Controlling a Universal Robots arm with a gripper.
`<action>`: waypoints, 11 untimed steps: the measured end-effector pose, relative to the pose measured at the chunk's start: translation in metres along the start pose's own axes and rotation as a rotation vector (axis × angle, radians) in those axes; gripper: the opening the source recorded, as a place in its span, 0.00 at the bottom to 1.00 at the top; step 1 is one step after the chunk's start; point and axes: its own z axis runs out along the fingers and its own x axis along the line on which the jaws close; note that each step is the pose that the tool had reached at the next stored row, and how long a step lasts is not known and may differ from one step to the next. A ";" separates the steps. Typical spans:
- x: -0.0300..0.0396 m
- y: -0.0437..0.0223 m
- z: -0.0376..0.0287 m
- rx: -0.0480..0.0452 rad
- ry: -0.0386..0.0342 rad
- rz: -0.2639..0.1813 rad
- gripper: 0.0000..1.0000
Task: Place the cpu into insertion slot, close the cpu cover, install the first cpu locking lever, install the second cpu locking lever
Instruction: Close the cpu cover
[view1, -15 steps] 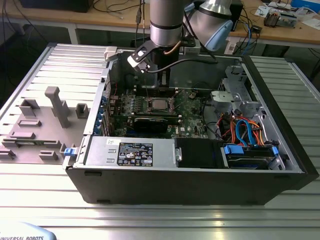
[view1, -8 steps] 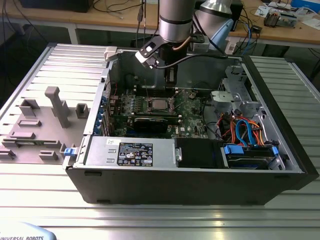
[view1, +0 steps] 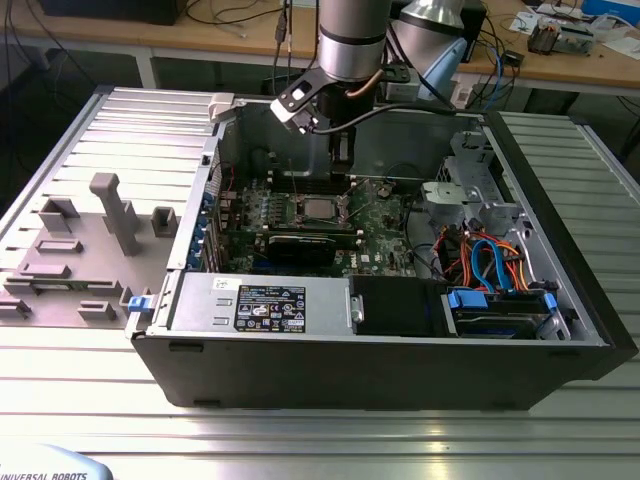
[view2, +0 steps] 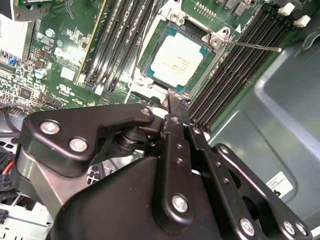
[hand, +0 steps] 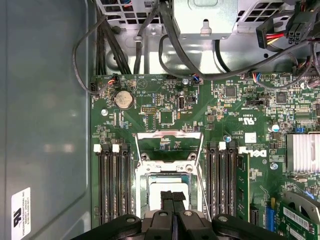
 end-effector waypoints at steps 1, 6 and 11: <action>0.0000 0.0001 0.0000 0.0000 0.0000 0.000 0.11; 0.0001 0.0036 0.0001 0.0002 0.0000 0.000 0.11; 0.0002 0.0079 -0.0018 0.0033 0.0000 0.000 0.11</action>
